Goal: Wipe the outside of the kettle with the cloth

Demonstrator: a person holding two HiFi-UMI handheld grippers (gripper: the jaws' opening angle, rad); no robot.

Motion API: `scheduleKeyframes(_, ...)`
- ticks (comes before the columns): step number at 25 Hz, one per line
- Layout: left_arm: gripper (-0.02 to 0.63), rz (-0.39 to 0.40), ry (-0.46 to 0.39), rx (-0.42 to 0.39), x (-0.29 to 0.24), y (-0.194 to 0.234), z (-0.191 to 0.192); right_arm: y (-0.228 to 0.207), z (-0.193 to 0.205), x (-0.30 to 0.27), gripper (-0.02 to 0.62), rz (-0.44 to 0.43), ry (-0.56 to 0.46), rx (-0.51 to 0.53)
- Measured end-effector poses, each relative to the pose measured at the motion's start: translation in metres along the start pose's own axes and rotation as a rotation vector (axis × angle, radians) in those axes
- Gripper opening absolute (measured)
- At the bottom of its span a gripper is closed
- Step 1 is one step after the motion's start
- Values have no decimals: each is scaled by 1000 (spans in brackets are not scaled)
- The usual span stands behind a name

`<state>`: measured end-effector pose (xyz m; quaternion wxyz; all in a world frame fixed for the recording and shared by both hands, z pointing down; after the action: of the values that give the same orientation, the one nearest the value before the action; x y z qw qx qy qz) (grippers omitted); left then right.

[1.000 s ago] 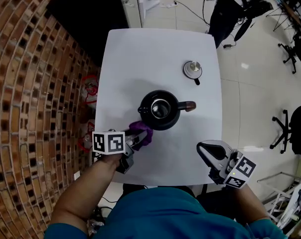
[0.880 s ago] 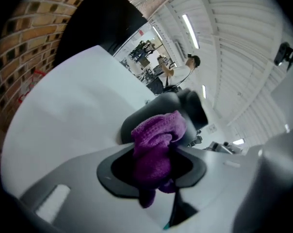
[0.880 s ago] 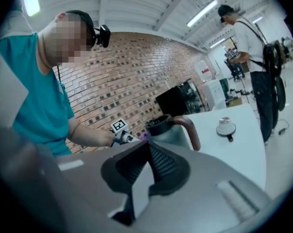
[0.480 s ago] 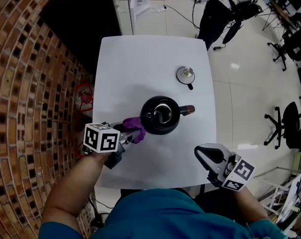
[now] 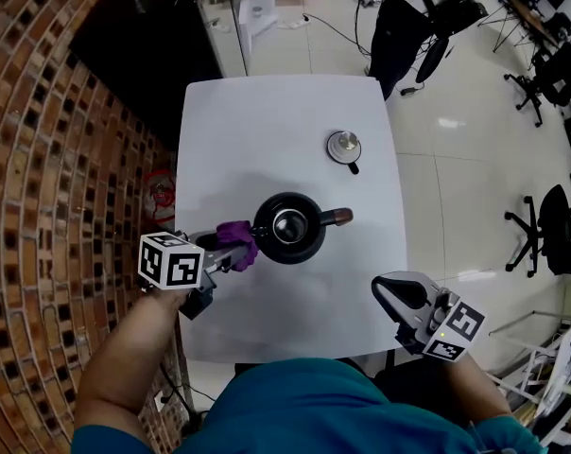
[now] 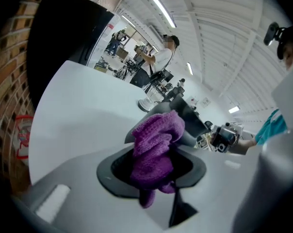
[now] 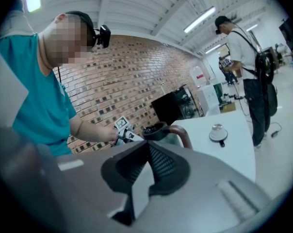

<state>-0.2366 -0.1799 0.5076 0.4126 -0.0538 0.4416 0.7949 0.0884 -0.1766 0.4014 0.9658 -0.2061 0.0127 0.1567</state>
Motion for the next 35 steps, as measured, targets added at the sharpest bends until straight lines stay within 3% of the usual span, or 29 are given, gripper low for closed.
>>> scheduleKeyframes(6,157,78,235,-278,-5,-4,-54,-5,-5,18,3,31,-32,1)
scheduleKeyframes(10,158,127,301,-429,-13,-18,-98,-10,-4,35,3,57,-51,-7)
scheduleKeyframes(16,158,207,492,-492,-44,-37,-118,-16,-4,50,3,86,-84,-27)
scheduleKeyframes(26,158,239,598,-583,-104,-59,-143,-29,-1,77,3,133,-117,-45)
scheduleKeyframes(35,158,332,789,-815,-143,-116,-130,-39,-7,101,3,168,-157,-43)
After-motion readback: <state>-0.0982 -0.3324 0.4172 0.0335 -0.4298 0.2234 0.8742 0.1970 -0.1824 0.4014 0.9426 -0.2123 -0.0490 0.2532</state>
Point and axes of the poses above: the fingertips, and each gripper's own axes: x backward along the fingers, y to its left, z out of its underside, the point moved 6 cm from there along x, backward along the fingers, and after that the axes turned 10 degrees about -y, right-handed, at the moved point
